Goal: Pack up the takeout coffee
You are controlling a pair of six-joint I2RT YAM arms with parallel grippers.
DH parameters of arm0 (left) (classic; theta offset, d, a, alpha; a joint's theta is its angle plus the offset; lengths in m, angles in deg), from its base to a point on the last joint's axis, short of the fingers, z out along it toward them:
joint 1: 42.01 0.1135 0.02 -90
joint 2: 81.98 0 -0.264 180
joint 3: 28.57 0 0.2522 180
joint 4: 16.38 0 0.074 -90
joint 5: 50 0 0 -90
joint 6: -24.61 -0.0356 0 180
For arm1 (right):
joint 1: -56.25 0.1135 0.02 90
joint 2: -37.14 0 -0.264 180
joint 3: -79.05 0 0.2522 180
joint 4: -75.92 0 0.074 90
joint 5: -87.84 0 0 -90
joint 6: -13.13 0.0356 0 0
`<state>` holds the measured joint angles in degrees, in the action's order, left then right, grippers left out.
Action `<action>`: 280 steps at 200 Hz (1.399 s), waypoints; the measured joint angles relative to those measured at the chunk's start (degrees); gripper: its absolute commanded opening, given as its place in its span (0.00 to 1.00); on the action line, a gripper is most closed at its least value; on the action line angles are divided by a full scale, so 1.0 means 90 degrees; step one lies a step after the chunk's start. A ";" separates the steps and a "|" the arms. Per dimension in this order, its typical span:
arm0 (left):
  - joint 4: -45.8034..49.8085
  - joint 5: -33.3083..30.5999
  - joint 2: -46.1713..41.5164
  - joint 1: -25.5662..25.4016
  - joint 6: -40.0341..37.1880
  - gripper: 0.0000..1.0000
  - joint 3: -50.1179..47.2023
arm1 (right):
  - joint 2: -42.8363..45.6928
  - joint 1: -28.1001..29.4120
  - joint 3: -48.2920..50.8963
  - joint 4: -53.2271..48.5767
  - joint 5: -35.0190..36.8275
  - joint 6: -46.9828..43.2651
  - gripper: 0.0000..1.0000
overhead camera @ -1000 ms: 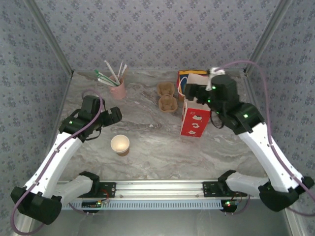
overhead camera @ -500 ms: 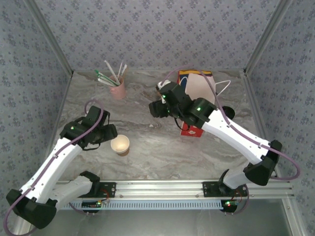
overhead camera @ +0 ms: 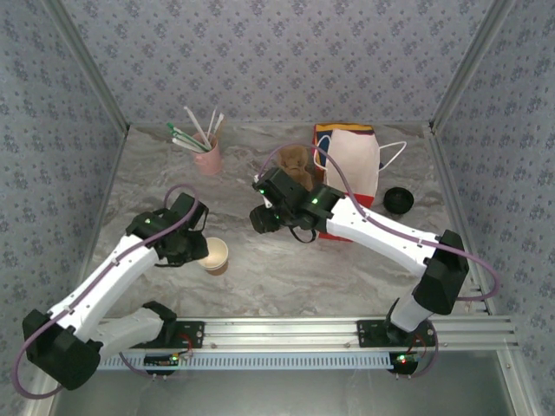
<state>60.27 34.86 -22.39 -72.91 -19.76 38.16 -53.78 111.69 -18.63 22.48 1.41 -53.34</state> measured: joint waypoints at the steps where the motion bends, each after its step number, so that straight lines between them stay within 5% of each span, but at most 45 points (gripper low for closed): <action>1: -0.0002 -0.0002 0.0012 0.0000 0.0007 0.28 -0.0002 | 0.0000 0.0000 0.0000 0.0000 0.0000 0.0000 0.46; 188: -0.0153 -0.0002 0.0367 0.0000 0.0015 0.18 -0.0262 | -0.0007 0.0000 0.0049 0.0000 -0.0163 0.0007 0.46; 280: -0.0170 -0.0010 0.0389 -0.0002 0.0022 0.00 -0.0274 | -0.0007 0.0000 0.0049 0.0000 -0.0165 0.0024 0.46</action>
<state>58.74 34.77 -18.89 -72.93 -19.56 35.69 -53.84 111.69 -18.19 22.48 -0.07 -53.12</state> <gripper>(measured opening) 0.045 0.456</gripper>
